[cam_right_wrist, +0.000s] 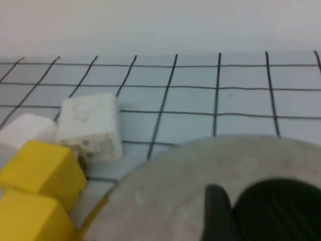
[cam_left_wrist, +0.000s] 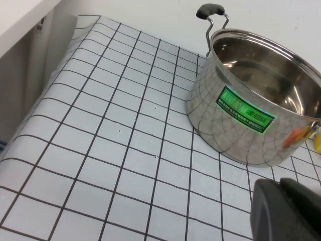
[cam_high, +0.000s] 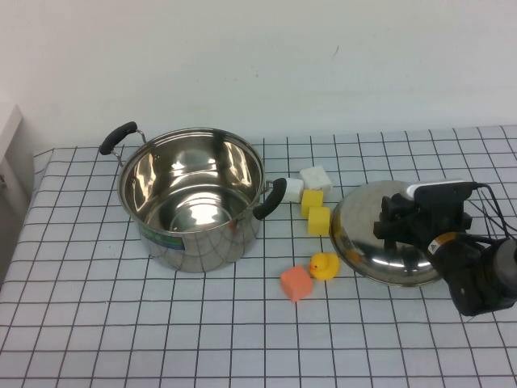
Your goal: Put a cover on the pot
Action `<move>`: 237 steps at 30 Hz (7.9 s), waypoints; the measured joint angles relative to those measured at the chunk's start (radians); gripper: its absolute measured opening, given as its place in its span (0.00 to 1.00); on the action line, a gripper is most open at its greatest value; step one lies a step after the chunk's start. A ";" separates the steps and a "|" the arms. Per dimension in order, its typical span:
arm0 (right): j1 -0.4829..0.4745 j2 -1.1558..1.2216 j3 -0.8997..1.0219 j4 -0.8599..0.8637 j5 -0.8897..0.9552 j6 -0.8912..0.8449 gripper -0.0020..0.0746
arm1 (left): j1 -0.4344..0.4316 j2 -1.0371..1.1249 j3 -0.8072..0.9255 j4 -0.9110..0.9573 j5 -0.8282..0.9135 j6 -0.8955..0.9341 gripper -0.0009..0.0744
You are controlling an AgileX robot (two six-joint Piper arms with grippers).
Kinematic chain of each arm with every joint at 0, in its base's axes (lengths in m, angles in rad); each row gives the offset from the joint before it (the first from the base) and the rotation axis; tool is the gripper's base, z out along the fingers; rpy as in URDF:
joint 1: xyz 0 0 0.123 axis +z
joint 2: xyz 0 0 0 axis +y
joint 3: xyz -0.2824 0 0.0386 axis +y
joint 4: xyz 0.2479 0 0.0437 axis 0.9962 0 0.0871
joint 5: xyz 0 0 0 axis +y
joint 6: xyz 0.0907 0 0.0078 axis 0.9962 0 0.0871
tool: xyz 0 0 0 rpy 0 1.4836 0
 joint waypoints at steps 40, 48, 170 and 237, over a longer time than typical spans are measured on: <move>0.394 -0.332 -0.540 -0.086 0.791 0.008 0.48 | 0.000 0.000 0.000 0.000 0.000 0.002 0.01; 0.438 -0.114 -0.807 -0.092 0.839 0.008 0.48 | 0.000 0.000 0.000 0.000 0.000 0.002 0.01; 0.447 0.141 -1.019 -0.004 0.782 -0.076 0.68 | 0.000 0.000 0.000 0.000 0.000 -0.001 0.01; 0.495 -2.123 0.569 -0.384 1.503 -0.123 0.02 | 0.000 0.000 0.000 0.000 0.000 0.003 0.01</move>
